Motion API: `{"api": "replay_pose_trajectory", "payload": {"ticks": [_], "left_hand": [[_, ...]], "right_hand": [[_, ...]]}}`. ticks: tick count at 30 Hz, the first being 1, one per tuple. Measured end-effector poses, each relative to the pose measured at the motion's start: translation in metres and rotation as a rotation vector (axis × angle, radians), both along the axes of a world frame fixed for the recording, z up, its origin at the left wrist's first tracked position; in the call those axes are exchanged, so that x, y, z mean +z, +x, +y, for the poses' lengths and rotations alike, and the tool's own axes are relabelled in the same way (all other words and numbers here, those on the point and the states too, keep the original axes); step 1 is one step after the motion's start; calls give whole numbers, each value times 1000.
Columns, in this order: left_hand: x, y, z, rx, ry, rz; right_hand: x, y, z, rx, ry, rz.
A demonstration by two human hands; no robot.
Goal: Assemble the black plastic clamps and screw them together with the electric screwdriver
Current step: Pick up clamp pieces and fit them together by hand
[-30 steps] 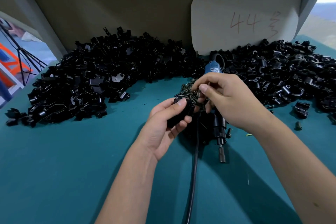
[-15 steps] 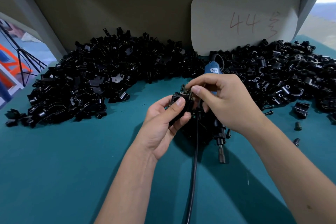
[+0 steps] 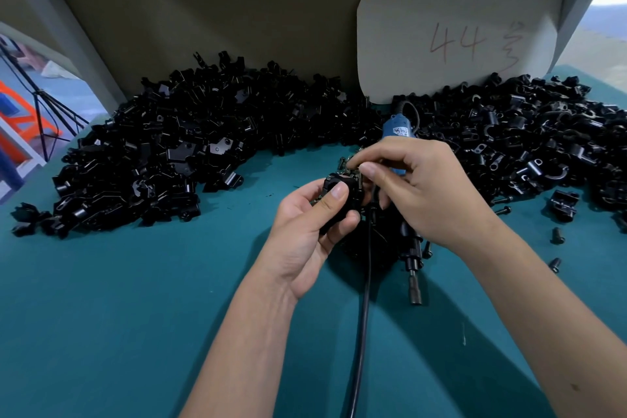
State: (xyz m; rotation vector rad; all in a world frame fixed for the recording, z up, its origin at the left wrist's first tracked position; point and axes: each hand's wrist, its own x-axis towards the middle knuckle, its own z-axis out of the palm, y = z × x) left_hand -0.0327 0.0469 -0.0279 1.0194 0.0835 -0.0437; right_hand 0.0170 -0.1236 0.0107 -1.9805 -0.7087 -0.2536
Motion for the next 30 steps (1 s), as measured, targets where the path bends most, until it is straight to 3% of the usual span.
{"api": "replay_pose_trajectory", "payload": {"ticks": [6, 9, 14, 19, 30], "left_hand": [[0, 0, 0, -20, -14, -13], [1, -1, 2, -21, -19, -16], [2, -3, 0, -32, -20, -21], [3, -2, 0, -37, -145, -46], [3, -2, 2, -45, -175, -63]], "right_hand": [[1, 1, -3, 17, -42, -37], [1, 2, -2, 74, -9, 35], [-6, 0, 5, 49, 217, 266], [-9, -3, 7, 238, 495, 595], [-6, -7, 11, 244, 500, 628]]}}
